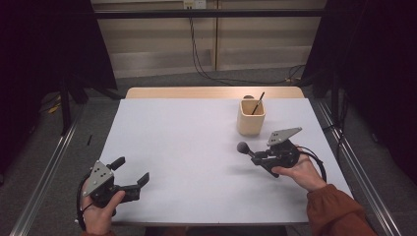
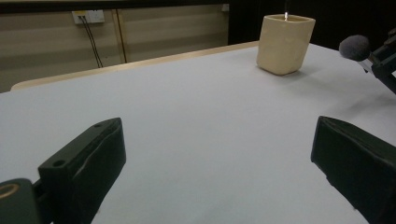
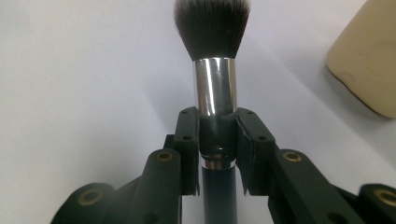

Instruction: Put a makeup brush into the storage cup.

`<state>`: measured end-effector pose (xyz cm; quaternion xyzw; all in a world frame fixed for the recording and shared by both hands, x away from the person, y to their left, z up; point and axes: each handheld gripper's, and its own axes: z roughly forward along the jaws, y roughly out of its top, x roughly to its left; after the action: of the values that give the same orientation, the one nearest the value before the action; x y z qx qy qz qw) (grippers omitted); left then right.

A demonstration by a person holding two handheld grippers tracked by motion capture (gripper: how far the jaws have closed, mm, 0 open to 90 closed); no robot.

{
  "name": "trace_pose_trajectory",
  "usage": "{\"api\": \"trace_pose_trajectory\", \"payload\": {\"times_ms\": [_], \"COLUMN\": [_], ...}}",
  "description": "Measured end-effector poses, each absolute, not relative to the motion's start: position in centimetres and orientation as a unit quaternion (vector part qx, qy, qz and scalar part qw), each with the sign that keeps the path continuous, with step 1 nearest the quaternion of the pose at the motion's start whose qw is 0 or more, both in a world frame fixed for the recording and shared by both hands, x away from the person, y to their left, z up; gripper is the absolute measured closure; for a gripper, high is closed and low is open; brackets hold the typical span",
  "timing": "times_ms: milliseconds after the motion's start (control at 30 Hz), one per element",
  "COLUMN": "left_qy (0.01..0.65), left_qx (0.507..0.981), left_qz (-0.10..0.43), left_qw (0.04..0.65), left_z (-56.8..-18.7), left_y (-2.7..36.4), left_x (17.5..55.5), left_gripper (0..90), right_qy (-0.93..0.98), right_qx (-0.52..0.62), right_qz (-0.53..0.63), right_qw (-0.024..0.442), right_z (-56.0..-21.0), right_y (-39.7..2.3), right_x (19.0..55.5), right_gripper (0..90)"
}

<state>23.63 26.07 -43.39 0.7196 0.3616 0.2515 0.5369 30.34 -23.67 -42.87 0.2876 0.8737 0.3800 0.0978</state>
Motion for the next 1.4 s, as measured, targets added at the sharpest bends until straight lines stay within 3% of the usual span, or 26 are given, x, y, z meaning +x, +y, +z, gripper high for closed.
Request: {"api": "trace_pose_trajectory", "payload": {"times_ms": [1400], "left_qy": [0.365], "left_qx": [0.719], "left_qz": [0.253], "left_qw": [0.534], "left_z": [-43.4], "left_y": [26.0], "left_x": [23.8], "left_gripper": [3.1], "right_qy": [0.741], "right_qx": [0.332], "right_qz": [0.556], "right_qw": [0.176], "right_z": [-41.5], "right_y": [-24.3], "right_x": [28.9], "right_gripper": [72.3]}}
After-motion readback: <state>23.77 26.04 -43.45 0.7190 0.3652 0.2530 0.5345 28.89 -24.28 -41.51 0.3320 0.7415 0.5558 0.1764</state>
